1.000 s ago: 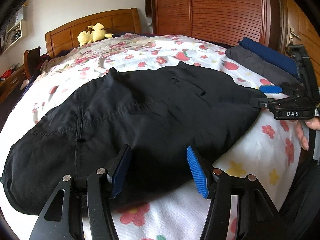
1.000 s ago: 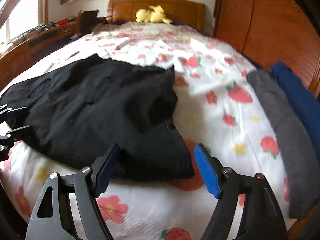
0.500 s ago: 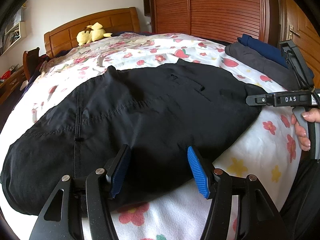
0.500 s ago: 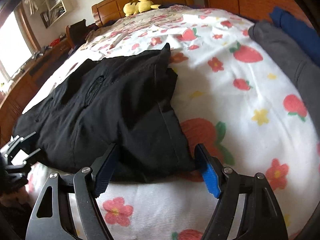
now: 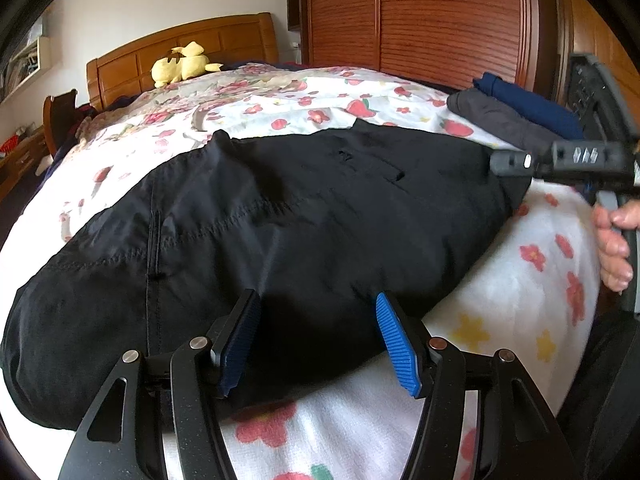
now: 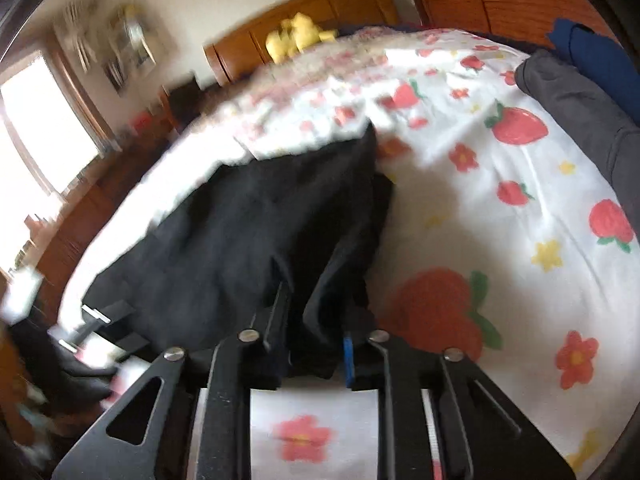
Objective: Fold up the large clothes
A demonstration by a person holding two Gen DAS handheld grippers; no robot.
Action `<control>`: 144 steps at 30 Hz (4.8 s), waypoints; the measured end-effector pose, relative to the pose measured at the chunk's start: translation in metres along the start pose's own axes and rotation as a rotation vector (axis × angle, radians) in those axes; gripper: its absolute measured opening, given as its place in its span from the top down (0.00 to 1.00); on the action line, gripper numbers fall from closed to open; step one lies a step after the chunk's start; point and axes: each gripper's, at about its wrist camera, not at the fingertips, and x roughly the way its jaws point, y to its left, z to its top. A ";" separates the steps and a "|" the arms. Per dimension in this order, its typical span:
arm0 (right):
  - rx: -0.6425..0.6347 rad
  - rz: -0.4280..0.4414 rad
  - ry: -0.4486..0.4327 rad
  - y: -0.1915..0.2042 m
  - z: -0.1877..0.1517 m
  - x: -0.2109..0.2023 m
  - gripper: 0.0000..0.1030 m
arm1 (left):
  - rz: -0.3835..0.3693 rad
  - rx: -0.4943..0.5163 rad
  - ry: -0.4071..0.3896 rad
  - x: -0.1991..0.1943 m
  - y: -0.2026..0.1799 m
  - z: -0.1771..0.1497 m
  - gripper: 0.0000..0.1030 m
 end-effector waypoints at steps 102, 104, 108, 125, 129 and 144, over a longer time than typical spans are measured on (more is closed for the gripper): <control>-0.481 0.266 0.102 0.156 -0.006 0.078 0.62 | 0.218 -0.162 -0.112 -0.110 0.082 -0.009 0.93; -0.499 0.283 0.094 0.171 -0.005 0.078 0.62 | 0.247 -0.174 -0.121 -0.117 0.095 -0.012 0.93; -0.548 0.306 0.099 0.200 -0.009 0.084 0.62 | 0.299 -0.209 -0.118 -0.128 0.125 -0.028 0.94; -0.704 0.213 0.184 0.230 -0.030 0.121 0.62 | 0.285 -0.266 -0.049 -0.098 0.154 -0.077 0.94; -0.674 0.158 0.156 0.226 0.000 0.140 0.62 | 0.275 -0.266 -0.059 -0.103 0.155 -0.081 0.94; -0.415 0.060 0.310 0.181 0.099 0.291 0.21 | 0.252 -0.262 -0.061 -0.101 0.156 -0.082 0.94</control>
